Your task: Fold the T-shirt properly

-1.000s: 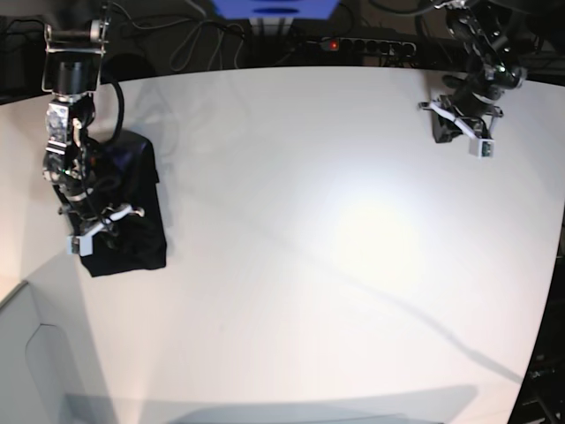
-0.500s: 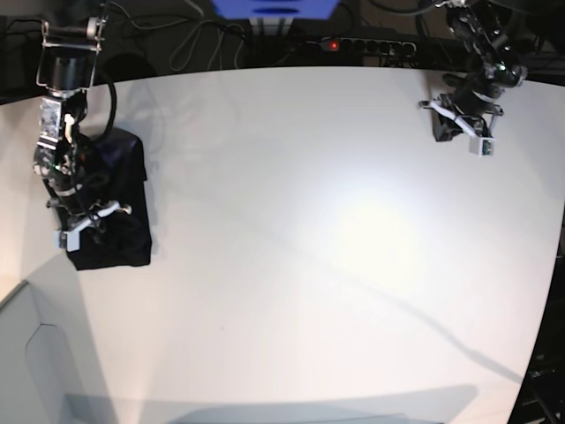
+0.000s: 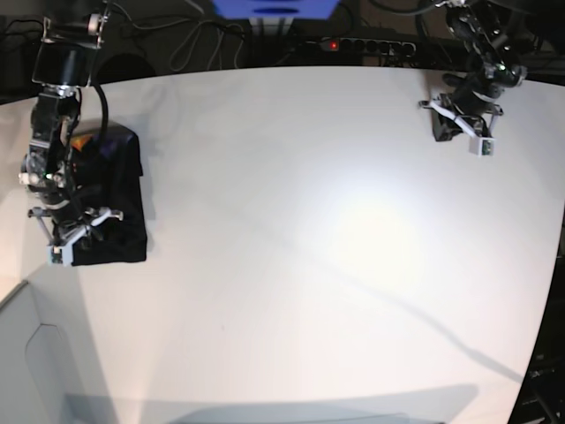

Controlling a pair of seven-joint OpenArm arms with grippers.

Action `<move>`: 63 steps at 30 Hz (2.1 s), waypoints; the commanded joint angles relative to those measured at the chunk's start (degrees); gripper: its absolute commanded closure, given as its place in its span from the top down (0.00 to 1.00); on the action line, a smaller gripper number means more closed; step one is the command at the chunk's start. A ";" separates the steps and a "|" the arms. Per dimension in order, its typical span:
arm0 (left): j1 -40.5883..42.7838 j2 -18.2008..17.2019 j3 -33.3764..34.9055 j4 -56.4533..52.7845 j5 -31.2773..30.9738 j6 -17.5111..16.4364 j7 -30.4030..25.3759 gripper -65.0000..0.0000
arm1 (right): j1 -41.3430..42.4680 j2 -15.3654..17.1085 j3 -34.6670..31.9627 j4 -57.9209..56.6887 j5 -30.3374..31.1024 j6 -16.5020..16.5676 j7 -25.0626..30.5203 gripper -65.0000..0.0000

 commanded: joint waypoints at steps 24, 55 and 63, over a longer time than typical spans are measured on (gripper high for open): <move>16.54 3.06 -0.25 24.63 -1.68 0.10 0.45 0.00 | -28.89 -6.48 31.40 27.08 0.73 14.16 -0.69 0.00; 30.35 4.90 16.98 -9.84 3.68 0.72 -21.36 0.00 | -45.33 -12.98 35.45 -17.23 0.73 25.10 16.63 0.00; 19.44 1.21 18.21 -36.38 3.86 0.72 -30.23 0.00 | -40.05 -9.38 25.95 -36.57 0.73 25.10 25.33 0.00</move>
